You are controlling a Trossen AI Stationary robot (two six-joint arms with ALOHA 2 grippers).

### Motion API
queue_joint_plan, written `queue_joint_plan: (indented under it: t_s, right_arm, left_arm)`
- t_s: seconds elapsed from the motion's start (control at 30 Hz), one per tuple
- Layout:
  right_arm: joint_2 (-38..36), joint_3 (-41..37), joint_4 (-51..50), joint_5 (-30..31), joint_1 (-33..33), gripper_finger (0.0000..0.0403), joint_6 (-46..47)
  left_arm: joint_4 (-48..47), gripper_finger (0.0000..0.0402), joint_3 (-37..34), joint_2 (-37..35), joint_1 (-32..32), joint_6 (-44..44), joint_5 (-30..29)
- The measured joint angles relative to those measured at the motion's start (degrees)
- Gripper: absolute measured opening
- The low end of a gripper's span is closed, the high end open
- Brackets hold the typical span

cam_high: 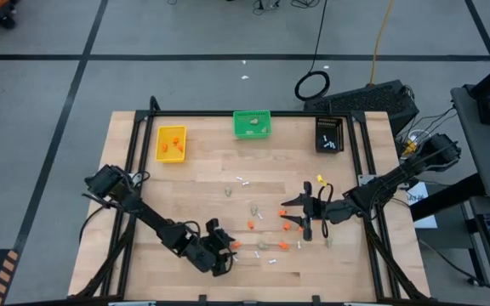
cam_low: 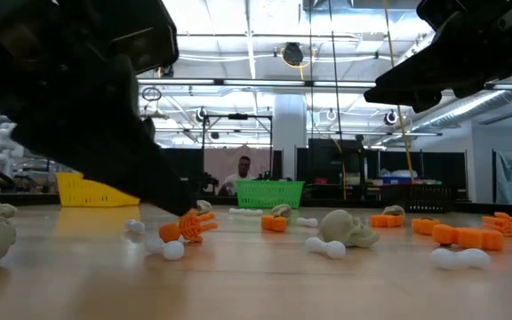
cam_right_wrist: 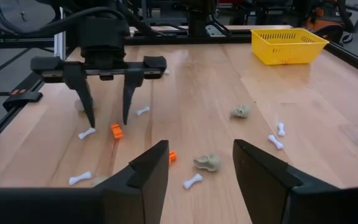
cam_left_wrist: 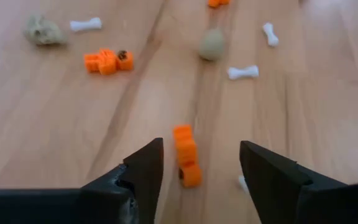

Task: Sort Halloween decoration
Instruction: Put the orange skeleton toy into the yellow bin

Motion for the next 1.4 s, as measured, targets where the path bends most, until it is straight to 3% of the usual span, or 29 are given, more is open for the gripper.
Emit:
queue_joint_plan:
  t_s: [0.23,0.67,1.0,1.23,1.4]
  right_arm:
    - [0.0,0.0,0.0,0.0,0.0,0.0167,0.0]
    - [0.0,0.0,0.0,0.0,0.0,0.0167,-0.5]
    - [0.0,0.0,0.0,-0.1,0.0,0.0167,-0.7]
    - [0.0,0.0,0.0,-0.1,0.0,0.0167,-0.7]
    - [0.0,0.0,0.0,-0.1,0.0,0.0167,-0.7]
  left_arm:
    - [-1.2,0.0158,0.0,0.0,0.1,0.2,0.2]
    - [2.1,0.0111,0.1,3.9,1.1,2.8,1.2]
    - [0.5,0.0023,0.0,2.0,1.5,8.5,2.0]
    - [-4.1,0.0014,-0.1,-2.8,2.6,12.3,3.0]
    - [-14.7,0.0018,-0.1,-10.7,4.1,15.1,-1.5]
